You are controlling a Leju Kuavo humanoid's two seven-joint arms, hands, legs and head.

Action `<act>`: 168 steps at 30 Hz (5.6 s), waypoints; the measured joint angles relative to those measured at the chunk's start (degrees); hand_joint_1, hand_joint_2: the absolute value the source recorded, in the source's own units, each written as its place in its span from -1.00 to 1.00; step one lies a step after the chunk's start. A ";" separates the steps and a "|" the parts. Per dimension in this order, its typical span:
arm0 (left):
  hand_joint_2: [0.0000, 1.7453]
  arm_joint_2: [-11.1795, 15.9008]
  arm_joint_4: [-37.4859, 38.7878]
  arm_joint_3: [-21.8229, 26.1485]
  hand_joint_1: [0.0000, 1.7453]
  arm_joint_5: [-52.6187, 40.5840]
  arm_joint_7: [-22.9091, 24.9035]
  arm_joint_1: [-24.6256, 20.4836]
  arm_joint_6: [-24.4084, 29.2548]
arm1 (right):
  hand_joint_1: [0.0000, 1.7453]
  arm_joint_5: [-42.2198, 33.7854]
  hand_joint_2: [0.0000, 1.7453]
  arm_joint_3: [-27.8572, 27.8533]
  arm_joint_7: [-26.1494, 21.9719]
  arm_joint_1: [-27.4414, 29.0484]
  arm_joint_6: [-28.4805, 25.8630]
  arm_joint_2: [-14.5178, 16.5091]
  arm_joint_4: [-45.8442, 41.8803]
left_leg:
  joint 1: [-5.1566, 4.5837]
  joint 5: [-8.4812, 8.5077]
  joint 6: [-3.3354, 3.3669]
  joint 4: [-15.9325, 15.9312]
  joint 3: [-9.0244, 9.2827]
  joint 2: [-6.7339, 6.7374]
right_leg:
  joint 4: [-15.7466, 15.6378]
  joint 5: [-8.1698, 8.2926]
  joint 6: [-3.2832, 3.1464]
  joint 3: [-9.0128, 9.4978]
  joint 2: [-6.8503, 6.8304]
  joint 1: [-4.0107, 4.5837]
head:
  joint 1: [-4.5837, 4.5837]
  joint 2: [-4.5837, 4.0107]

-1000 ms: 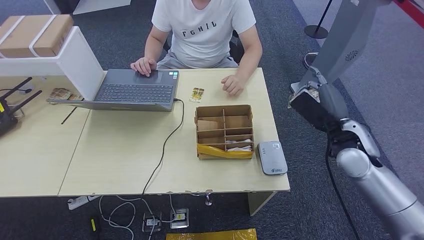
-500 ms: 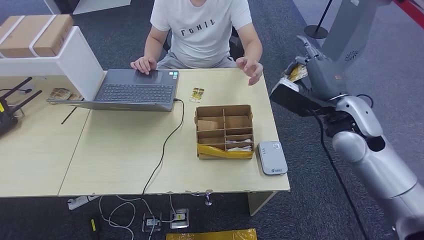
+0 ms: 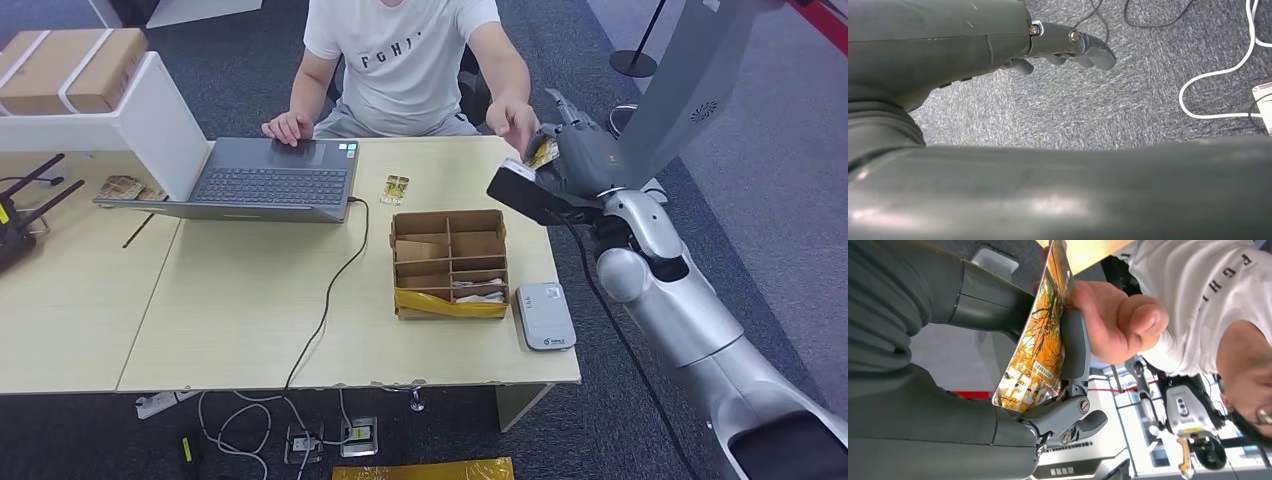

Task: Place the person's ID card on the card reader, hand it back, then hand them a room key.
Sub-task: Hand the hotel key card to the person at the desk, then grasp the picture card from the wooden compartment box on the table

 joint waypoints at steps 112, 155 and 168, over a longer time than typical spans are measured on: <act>-1.00 -1.09 0.00 -0.98 -1.00 4.17 2.27 0.38 3.11 | -1.00 17.77 1.00 2.77 9.02 28.53 -12.06 -7.83 -17.46 | 0.02 -0.06 -0.02 0.00 0.08 0.08 | -0.03 0.01 -0.02 0.00 0.10 0.02 | -0.01 0.00; -1.00 -1.11 0.00 -0.98 -1.00 2.75 1.26 0.34 2.33 | -1.00 18.84 1.00 0.56 6.55 26.78 -6.11 3.21 -9.37 | 0.03 -0.04 -0.05 0.00 0.09 0.08 | -0.03 0.02 -0.02 0.01 0.11 0.03 | 0.00 0.00; -1.00 -1.11 0.00 -1.03 -1.00 2.32 1.27 0.34 1.86 | -1.00 20.06 1.00 0.33 5.49 26.00 -7.62 4.72 -6.94 | 0.03 -0.04 -0.05 0.00 0.09 0.08 | -0.02 0.02 -0.02 0.01 0.11 0.03 | 0.00 0.00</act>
